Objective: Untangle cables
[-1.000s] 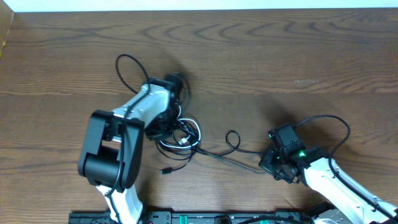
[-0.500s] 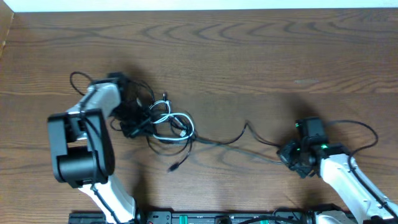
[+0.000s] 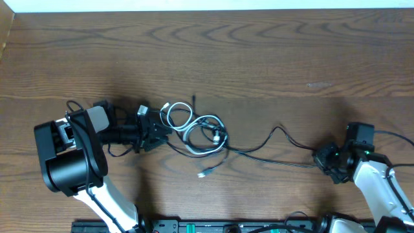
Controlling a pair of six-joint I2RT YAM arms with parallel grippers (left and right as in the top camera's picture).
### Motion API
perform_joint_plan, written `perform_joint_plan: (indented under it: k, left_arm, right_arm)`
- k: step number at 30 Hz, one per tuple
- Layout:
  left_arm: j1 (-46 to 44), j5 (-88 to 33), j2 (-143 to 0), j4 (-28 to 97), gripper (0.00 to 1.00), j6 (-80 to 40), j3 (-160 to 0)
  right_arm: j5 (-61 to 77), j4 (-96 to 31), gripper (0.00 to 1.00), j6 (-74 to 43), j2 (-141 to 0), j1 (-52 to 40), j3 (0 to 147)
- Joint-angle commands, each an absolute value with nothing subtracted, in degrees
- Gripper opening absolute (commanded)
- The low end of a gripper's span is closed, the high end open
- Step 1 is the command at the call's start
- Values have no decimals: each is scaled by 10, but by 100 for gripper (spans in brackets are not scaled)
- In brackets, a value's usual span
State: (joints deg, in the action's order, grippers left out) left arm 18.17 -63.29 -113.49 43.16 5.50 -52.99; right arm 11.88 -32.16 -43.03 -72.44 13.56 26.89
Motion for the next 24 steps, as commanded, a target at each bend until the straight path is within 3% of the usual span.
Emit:
perform_joint_plan:
  k: [1, 2, 4, 5, 6, 12, 19, 24]
  left_arm:
    - [179, -745, -1141, 470, 53, 186, -530]
    - [176, -736, -1137, 482, 56, 195, -533]
    - [167, -705, -1126, 501, 58, 199, -536]
    - [161, -689, -1117, 506, 58, 199, -536]
    - [154, -674, -1108, 510, 58, 199, -536]
    - [105, -592, -1019, 494, 58, 116, -536]
    - [63, -344, -925, 486, 57, -81, -535]
    - [31, -274, -906, 509, 57, -104, -535]
  right_arm:
    - [197, -335, 7, -305, -735, 151, 299]
    - [225, -349, 23, -277, -735, 151, 314]
    - [265, -383, 73, -236, -735, 151, 349]
    - [272, -403, 88, -225, -735, 151, 369]
    - [273, -425, 97, -216, -735, 150, 389]
    - [278, -519, 99, -197, -735, 149, 478]
    - [286, -521, 99, -197, -735, 149, 480]
    - [284, -521, 99, -197, -735, 149, 480]
